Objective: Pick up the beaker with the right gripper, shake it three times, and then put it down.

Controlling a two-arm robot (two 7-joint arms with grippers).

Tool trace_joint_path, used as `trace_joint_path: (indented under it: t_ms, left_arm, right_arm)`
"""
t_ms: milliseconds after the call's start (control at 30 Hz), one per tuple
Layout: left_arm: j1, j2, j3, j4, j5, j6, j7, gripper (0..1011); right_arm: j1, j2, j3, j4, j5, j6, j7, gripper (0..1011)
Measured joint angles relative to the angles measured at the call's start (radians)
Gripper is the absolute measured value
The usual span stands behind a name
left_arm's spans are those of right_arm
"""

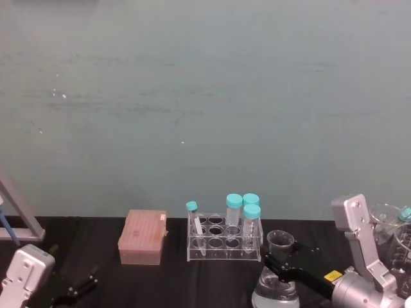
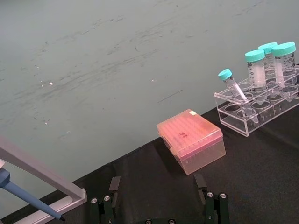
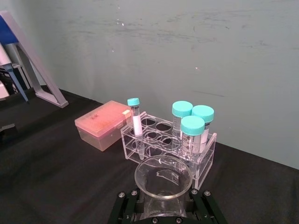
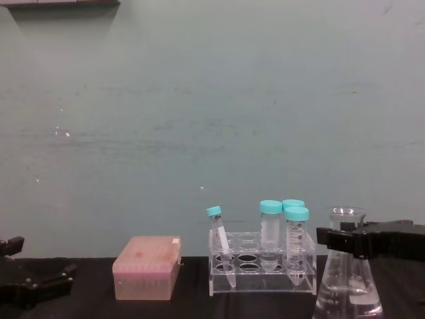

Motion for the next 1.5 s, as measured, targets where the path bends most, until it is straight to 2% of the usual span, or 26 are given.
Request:
trace_joint_path:
  t_ms: [1500]
  left_arm:
    - [0.000, 0.000, 0.000, 0.000, 0.000, 0.000, 0.000, 1000]
  right_arm:
    - [0.012, -0.018, 0.004, 0.023, -0.019, -0.005, -0.007, 450]
